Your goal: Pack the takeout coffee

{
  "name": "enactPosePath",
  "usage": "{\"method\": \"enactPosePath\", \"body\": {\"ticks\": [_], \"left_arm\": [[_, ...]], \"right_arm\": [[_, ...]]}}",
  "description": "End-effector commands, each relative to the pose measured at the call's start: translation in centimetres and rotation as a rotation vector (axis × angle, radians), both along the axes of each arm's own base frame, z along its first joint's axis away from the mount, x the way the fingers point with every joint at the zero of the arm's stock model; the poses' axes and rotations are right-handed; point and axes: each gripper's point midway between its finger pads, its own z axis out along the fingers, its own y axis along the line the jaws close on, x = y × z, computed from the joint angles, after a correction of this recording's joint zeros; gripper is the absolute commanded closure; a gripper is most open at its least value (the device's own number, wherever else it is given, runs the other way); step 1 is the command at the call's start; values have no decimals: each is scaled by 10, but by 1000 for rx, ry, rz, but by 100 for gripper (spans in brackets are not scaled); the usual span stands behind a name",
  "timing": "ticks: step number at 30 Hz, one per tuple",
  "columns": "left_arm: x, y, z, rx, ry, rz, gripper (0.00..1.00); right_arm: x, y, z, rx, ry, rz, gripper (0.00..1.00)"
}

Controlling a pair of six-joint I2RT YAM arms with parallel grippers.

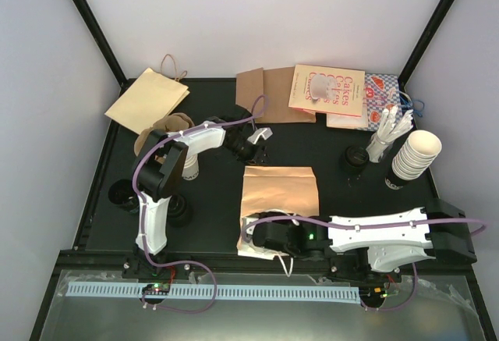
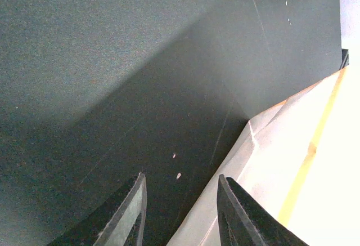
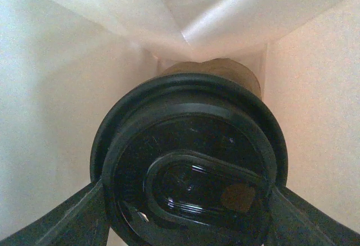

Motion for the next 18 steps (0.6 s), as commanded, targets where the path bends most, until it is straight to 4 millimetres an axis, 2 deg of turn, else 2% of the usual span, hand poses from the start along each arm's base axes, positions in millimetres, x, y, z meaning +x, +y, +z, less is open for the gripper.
{"method": "enactPosePath", "body": {"ticks": [1,15,18], "left_arm": [[-18,1,2,-11,38,-41,64],[-25,3,-3,-6,101,-39,66],[-27,2,-2,-14,111,-40,67]], "right_arm": [[19,1,15,5,-91,-52,37],[37,1,27,-13,-231,-77,39],[37,0,22,-25,-211,-71,39]]}}
